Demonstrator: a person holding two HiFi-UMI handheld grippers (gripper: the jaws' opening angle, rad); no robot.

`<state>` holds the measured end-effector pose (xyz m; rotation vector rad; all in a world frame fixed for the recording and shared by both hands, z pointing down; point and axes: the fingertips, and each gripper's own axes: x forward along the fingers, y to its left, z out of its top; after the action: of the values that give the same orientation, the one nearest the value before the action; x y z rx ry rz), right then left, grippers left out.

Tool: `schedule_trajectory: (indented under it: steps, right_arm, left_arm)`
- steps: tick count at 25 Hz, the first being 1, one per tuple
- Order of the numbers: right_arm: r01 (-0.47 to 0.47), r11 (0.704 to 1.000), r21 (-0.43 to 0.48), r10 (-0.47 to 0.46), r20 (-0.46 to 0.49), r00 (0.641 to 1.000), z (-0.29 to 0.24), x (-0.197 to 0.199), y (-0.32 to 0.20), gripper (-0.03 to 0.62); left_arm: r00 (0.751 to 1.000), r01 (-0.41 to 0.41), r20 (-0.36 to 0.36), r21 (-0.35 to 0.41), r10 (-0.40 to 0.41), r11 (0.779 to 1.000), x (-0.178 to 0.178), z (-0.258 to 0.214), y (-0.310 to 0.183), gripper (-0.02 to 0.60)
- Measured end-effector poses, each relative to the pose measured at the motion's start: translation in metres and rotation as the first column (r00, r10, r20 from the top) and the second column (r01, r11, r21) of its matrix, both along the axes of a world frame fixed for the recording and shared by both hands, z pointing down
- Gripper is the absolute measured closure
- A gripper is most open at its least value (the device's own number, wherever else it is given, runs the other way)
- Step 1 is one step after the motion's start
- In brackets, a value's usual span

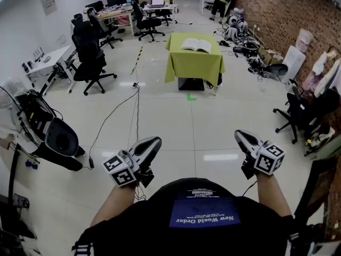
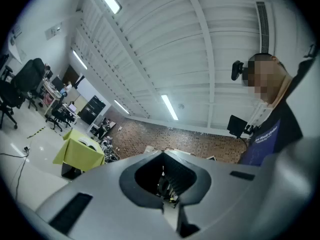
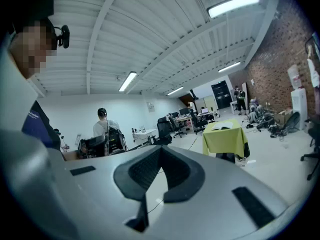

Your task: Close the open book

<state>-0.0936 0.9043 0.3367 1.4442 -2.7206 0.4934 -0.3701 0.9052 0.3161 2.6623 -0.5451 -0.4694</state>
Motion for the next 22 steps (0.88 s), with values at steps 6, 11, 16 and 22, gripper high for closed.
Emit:
schedule_trajectory:
  steps: [6, 11, 16, 22]
  right_arm:
    - [-0.013, 1.0, -0.014, 0.013, 0.0, 1.0, 0.008, -0.011, -0.022, 0.608]
    - [-0.003, 0.999, -0.041, 0.004, 0.012, 1.0, 0.018, 0.0, -0.044, 0.608]
    - [0.026, 0.999, -0.036, -0.024, 0.052, 0.998, 0.015, 0.045, -0.091, 0.608]
    - [0.113, 0.993, -0.034, -0.11, 0.075, 0.991, 0.009, 0.103, -0.167, 0.608]
  left_arm:
    - [1.0, -0.03, 0.007, 0.011, 0.029, 1.0, -0.005, 0.001, -0.031, 0.574]
    - [1.0, -0.019, 0.014, -0.011, 0.02, 1.0, 0.004, 0.007, -0.058, 0.574]
    - [0.999, 0.015, 0.035, -0.018, -0.015, 1.0, 0.046, 0.002, -0.096, 0.574]
    - [0.996, 0.075, 0.046, -0.002, -0.075, 0.997, 0.114, -0.018, -0.159, 0.574]
